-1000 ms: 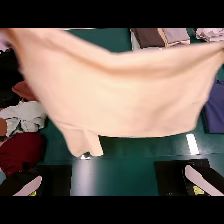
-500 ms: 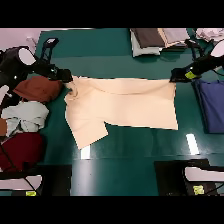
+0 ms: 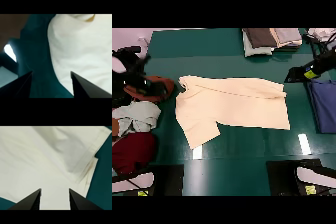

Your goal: Fold the shirts.

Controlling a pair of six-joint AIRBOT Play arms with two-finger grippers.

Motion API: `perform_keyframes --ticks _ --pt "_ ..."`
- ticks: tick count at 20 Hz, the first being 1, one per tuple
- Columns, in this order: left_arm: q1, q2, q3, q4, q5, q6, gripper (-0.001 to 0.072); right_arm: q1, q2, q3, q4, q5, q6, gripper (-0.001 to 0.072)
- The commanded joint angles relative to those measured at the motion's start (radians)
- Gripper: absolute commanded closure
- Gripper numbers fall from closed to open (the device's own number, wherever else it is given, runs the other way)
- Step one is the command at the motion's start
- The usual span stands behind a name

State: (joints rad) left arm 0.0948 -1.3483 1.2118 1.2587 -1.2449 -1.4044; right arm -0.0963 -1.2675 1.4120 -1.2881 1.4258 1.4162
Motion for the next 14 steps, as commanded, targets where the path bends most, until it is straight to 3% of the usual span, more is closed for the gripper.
perform_keyframes --ticks 1,5,10,13,14 --pt "0.028 0.061 -0.249 -0.070 0.031 0.024 0.0147 0.000 0.103 -0.140 0.077 -0.061 -0.006 0.0302" --pt "0.028 0.063 -0.389 -0.247 0.124 0.088 0.0148 0.000 0.152 -0.249 0.145 -0.108 -0.005 0.0302" --pt "-0.056 0.062 -0.444 -0.267 0.263 0.065 0.0155 -0.001 0.154 -0.259 0.177 -0.099 -0.005 0.0302" --pt "-0.089 0.065 -0.425 -0.280 0.283 0.048 0.0575 -0.001 0.155 -0.259 0.187 -0.088 -0.008 0.0302" --pt "-0.087 0.077 -0.411 -0.275 0.273 0.049 0.0683 -0.011 0.155 -0.259 0.184 -0.066 -0.018 0.0302"
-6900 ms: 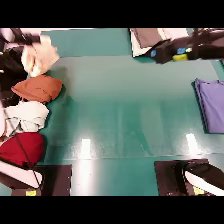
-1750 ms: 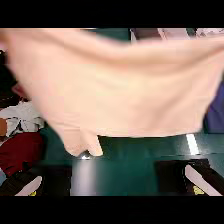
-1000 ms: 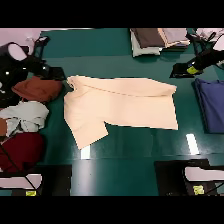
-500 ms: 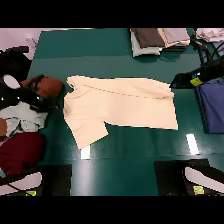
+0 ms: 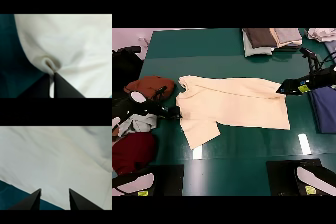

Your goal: Fold the shirts.

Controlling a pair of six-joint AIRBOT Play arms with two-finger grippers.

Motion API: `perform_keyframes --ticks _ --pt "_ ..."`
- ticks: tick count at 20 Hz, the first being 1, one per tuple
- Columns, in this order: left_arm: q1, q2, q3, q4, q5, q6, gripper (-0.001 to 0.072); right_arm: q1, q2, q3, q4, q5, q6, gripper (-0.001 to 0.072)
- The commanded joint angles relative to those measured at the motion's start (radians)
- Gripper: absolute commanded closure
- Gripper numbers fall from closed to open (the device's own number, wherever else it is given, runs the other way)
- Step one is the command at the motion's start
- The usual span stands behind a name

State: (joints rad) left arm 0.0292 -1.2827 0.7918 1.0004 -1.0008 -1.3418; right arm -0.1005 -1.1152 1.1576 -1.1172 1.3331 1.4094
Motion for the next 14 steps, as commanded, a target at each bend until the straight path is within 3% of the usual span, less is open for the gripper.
perform_keyframes --ticks 1,7,8,9,11,12,14 --pt "-0.021 0.035 0.023 0.000 0.021 -0.014 0.0684 -0.026 0.003 -0.007 0.010 0.061 -0.021 0.0302" --pt "-0.021 0.226 0.040 0.055 0.011 -0.011 0.0684 -0.296 0.126 -0.328 -0.136 0.097 -0.024 0.0288" --pt "-0.021 0.235 0.040 0.055 0.008 -0.011 0.0684 -0.365 0.139 -0.396 -0.142 0.085 -0.027 0.0168" --pt "-0.021 0.234 0.040 0.054 0.005 -0.012 0.0684 -0.440 0.145 -0.463 -0.132 0.071 -0.040 0.0119" --pt "-0.021 0.232 0.040 0.054 0.006 -0.012 0.0684 -0.544 0.144 -0.565 -0.080 0.047 -0.077 0.0124" --pt "-0.021 0.232 0.040 0.054 0.005 -0.012 0.0684 -0.570 0.144 -0.605 -0.037 0.029 -0.106 0.0175" --pt "-0.021 0.232 0.040 0.054 0.005 -0.012 0.0684 -0.571 0.144 -0.658 0.019 -0.022 -0.121 0.0191"
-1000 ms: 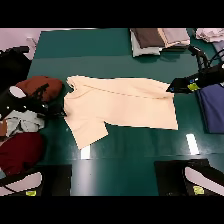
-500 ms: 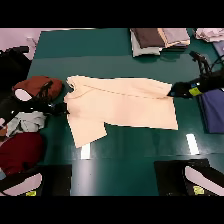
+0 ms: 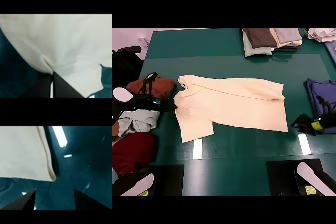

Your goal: Fold the shirts.

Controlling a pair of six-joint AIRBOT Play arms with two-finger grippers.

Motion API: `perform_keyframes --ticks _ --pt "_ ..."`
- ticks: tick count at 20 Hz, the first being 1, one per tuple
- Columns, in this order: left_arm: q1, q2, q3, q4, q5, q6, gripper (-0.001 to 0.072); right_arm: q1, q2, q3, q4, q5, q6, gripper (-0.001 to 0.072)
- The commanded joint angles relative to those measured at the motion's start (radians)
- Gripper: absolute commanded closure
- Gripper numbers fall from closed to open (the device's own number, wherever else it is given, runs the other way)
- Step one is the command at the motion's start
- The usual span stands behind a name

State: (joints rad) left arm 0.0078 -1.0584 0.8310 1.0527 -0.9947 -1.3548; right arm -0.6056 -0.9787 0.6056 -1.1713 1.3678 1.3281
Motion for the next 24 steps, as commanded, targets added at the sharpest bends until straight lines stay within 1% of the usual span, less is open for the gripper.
perform_keyframes --ticks 1,4,5,6,8,9,10,11,13,16,20,22,24 --pt "0.000 0.008 0.001 0.002 -0.002 0.000 0.0683 -0.047 0.005 -0.122 0.090 -0.087 -0.040 0.0192" --pt "0.000 0.008 0.001 0.002 -0.003 -0.001 0.0684 0.061 -0.049 -0.125 0.138 -0.153 -0.037 0.0192" --pt "0.000 0.008 0.001 0.002 -0.010 -0.001 0.0683 0.099 -0.074 -0.125 0.152 -0.181 -0.037 0.0210" --pt "0.000 0.008 0.001 0.002 -0.017 -0.001 0.0683 0.137 -0.098 -0.125 0.177 -0.211 -0.037 0.0270" --pt "0.000 0.008 0.001 0.002 -0.017 0.000 0.0684 0.197 -0.121 -0.115 0.194 -0.256 -0.037 0.0520" --pt "0.000 0.009 0.001 0.005 -0.012 -0.001 0.0684 0.233 -0.125 -0.092 0.195 -0.260 -0.039 0.0610" --pt "0.000 0.016 0.001 0.005 -0.006 -0.007 0.0684 0.265 -0.120 -0.058 0.190 -0.256 -0.040 0.0666" --pt "0.000 0.029 0.010 0.010 -0.008 -0.009 0.0685 0.291 -0.103 -0.020 0.186 -0.247 -0.040 0.0693" --pt "0.000 0.091 0.059 0.038 -0.014 -0.047 0.0685 0.332 -0.035 0.088 0.178 -0.238 -0.039 0.0693" --pt "0.000 0.225 0.234 0.105 -0.032 -0.088 0.0684 0.346 0.100 0.329 0.178 -0.217 -0.039 0.0693" --pt "0.000 0.364 0.625 0.122 -0.042 -0.089 0.0685 0.315 0.230 0.737 0.176 -0.220 -0.039 0.0693" --pt "0.000 0.381 0.821 0.122 -0.044 -0.090 0.0685 0.275 0.261 0.924 0.176 -0.208 -0.038 0.0693" --pt "0.000 0.382 1.006 0.122 -0.043 -0.113 0.0685 0.221 0.277 1.073 0.176 -0.178 -0.037 0.0693"
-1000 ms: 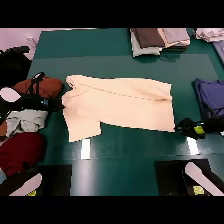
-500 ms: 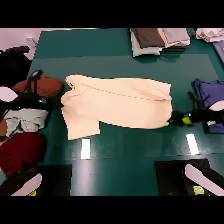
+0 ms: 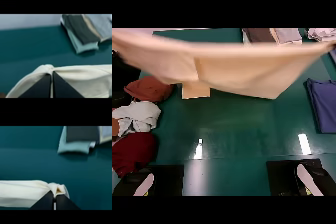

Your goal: Fold the shirts.

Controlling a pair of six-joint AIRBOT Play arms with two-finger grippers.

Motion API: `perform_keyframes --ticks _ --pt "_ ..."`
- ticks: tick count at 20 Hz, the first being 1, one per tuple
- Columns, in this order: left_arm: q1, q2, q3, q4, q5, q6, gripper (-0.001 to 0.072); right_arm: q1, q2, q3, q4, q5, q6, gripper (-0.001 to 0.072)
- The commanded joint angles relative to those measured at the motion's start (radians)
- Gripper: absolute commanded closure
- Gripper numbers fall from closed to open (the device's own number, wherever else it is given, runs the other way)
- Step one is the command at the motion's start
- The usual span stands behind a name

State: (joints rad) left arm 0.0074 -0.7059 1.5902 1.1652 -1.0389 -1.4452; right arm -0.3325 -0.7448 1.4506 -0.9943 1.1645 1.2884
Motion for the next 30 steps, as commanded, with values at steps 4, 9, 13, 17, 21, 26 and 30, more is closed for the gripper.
perform_keyframes --ticks 4,9,13,17,21,26,30 --pt "0.001 0.026 0.423 0.011 0.046 -0.047 0.0686 -0.179 0.037 0.409 -0.001 0.117 0.032 0.0693" --pt "0.000 -0.068 0.430 0.029 -0.129 -0.048 0.0686 -0.162 -0.089 0.541 -0.001 0.245 0.062 0.0694" --pt "0.000 -0.240 0.279 0.021 -0.224 -0.048 0.0685 -0.072 -0.243 0.494 -0.006 0.335 0.080 0.0695" --pt "0.000 -0.460 0.040 -0.023 -0.223 -0.038 0.0684 0.050 -0.400 0.262 -0.219 0.335 0.085 0.0694" --pt "0.000 -0.715 -0.068 -0.025 -0.139 0.012 0.0685 0.134 -0.575 0.058 -0.341 0.240 0.086 0.0695" --pt "0.000 -0.901 -0.067 -0.028 0.043 0.014 0.0685 0.138 -0.816 0.114 -0.331 0.134 0.113 0.0694" --pt "0.001 -0.910 -0.051 -0.012 0.017 0.038 0.0684 0.138 -0.888 0.252 -0.308 0.167 0.128 0.0694"
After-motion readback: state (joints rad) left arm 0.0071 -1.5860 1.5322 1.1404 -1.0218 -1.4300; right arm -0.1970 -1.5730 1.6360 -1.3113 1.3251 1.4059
